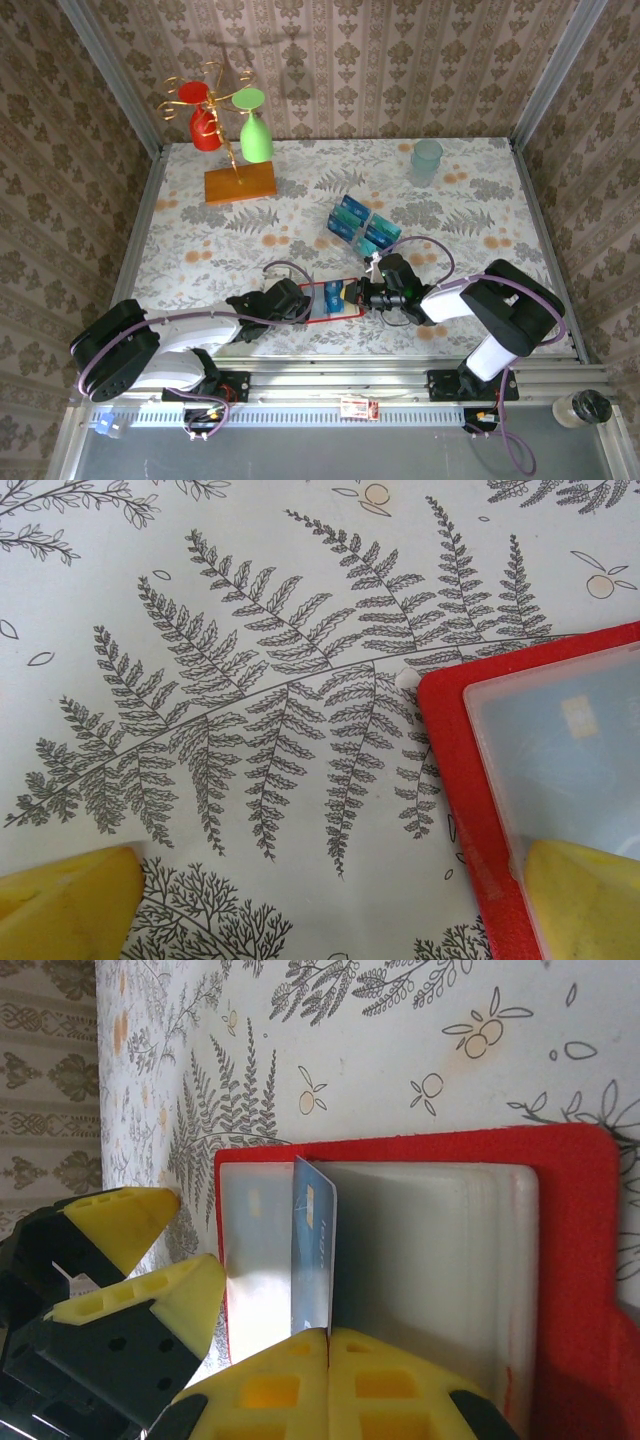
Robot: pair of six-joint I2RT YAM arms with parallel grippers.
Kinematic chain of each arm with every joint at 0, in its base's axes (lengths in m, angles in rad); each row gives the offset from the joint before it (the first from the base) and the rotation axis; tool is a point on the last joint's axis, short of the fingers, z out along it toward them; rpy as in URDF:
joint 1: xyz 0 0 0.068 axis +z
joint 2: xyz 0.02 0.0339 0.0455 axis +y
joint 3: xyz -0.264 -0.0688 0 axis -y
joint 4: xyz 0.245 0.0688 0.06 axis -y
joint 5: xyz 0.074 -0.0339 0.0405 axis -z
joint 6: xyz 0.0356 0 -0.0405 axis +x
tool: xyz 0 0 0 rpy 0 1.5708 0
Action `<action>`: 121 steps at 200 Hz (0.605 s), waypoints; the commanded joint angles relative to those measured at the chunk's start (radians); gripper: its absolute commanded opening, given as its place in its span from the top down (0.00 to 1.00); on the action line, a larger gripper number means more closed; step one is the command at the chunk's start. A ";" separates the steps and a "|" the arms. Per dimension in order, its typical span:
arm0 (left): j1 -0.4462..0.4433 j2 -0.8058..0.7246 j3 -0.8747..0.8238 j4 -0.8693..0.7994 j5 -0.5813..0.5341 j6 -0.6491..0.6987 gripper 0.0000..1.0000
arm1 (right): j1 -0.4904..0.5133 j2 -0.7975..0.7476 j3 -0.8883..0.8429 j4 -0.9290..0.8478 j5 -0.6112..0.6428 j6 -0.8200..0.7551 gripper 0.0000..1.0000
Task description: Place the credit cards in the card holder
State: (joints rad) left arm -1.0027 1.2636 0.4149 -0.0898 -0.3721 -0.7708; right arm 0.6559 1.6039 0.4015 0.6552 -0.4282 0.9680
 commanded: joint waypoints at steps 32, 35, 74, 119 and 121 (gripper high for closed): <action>-0.004 0.008 -0.002 -0.056 -0.022 -0.019 0.00 | 0.002 -0.002 -0.015 -0.060 -0.024 -0.040 1.00; -0.003 0.008 -0.002 -0.056 -0.022 -0.019 0.00 | 0.002 -0.003 -0.013 -0.064 -0.026 -0.042 1.00; -0.002 0.005 -0.005 -0.056 -0.022 -0.021 0.00 | 0.002 -0.015 0.002 -0.107 -0.041 -0.063 1.00; -0.004 0.005 -0.005 -0.053 -0.021 -0.022 0.00 | 0.001 -0.012 0.025 -0.165 -0.052 -0.085 1.00; -0.004 0.005 -0.005 -0.052 -0.022 -0.022 0.00 | 0.001 -0.011 0.027 -0.169 -0.052 -0.087 1.00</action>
State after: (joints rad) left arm -1.0027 1.2636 0.4149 -0.0898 -0.3721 -0.7712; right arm 0.6559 1.5982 0.4095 0.5861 -0.4568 0.9215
